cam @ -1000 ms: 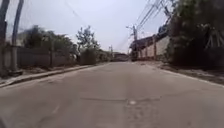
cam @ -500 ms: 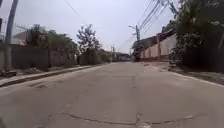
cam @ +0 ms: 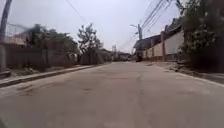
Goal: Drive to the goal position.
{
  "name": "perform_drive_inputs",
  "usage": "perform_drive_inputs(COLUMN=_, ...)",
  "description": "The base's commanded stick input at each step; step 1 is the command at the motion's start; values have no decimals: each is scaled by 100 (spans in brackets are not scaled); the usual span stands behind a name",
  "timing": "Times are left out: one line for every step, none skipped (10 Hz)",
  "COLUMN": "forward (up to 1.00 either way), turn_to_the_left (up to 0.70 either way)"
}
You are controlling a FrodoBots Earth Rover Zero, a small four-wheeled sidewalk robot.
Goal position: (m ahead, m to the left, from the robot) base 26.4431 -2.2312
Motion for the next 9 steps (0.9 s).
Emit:
perform_drive_inputs(forward=100, turn_to_the_left=-3)
perform_drive_inputs(forward=100, turn_to_the_left=-4)
perform_drive_inputs(forward=100, turn_to_the_left=-10)
perform_drive_inputs(forward=100, turn_to_the_left=-20)
perform_drive_inputs(forward=100, turn_to_the_left=-23)
perform_drive_inputs(forward=100, turn_to_the_left=-17)
perform_drive_inputs(forward=100, turn_to_the_left=-1)
perform_drive_inputs(forward=100, turn_to_the_left=0)
perform_drive_inputs(forward=100, turn_to_the_left=0)
